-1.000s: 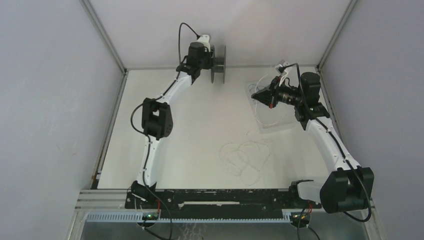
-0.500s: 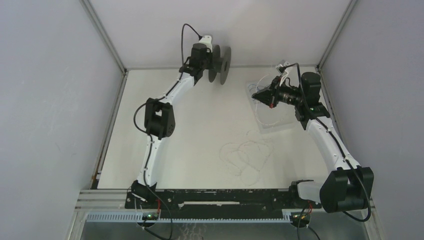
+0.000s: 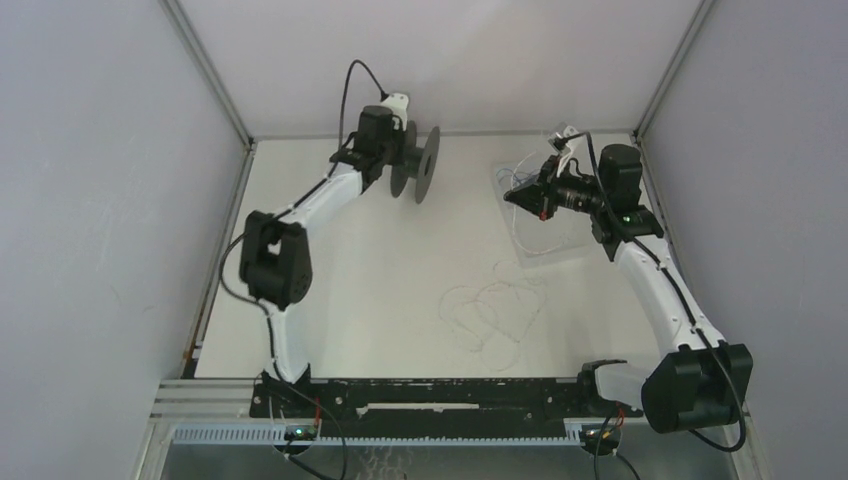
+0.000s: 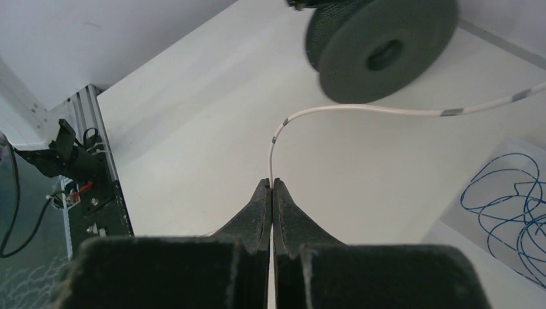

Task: Wrap the cables
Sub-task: Adjust the cable at the center of the board.

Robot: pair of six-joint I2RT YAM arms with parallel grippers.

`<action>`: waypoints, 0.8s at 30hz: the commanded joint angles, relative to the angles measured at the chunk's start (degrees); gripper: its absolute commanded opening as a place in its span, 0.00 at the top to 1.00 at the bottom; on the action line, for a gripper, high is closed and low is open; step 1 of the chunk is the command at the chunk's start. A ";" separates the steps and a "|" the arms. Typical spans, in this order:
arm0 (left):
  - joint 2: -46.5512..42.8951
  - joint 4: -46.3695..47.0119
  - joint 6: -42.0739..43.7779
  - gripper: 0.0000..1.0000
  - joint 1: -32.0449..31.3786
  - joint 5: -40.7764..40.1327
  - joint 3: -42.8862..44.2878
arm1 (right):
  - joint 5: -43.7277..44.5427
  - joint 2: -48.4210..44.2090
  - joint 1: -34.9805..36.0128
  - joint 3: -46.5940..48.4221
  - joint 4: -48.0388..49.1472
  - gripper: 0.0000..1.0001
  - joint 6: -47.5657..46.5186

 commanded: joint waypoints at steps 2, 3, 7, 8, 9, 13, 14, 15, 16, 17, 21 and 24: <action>-25.33 6.79 4.49 1.00 0.03 -0.59 -21.50 | 3.27 -0.24 5.05 7.58 -13.46 1.00 -12.92; -28.21 6.95 4.04 1.00 -0.05 -0.36 -24.92 | 4.64 0.29 6.58 9.05 -15.94 1.00 -15.16; -38.69 6.39 1.83 1.00 -1.39 -0.57 -37.22 | 10.09 4.13 14.07 16.37 -26.40 1.00 -23.08; -40.86 6.33 1.33 1.00 -2.10 -0.71 -39.61 | 11.31 5.47 15.81 18.45 -29.55 1.00 -24.62; -42.87 6.31 0.77 1.00 -2.82 -0.78 -41.78 | 12.34 7.05 17.50 20.45 -32.19 1.00 -25.91; -48.35 6.45 -1.64 1.00 -6.30 -0.50 -48.32 | 16.07 15.50 23.02 30.63 -42.60 1.00 -29.89; -49.39 7.05 -2.18 1.00 -7.05 -0.04 -49.62 | 17.10 17.37 24.07 32.95 -44.61 1.00 -30.71; -50.35 7.73 -2.44 1.00 -7.54 -0.04 -50.83 | 18.28 19.03 25.25 34.81 -46.25 1.00 -31.36; -50.81 8.55 -2.44 1.00 -8.10 -0.08 -51.76 | 19.69 20.44 26.27 36.32 -47.36 1.00 -31.71; -51.17 9.26 -2.47 1.00 -8.49 -0.25 -52.53 | 21.35 21.68 27.27 37.96 -48.24 1.00 -32.19; -51.54 11.81 -3.12 1.00 -9.13 -0.23 -54.67 | 24.06 25.36 29.48 40.46 -49.87 1.00 -31.75; -51.79 13.64 -2.77 1.00 -9.83 -0.68 -55.79 | 26.50 27.22 29.91 41.33 -50.35 1.00 -30.85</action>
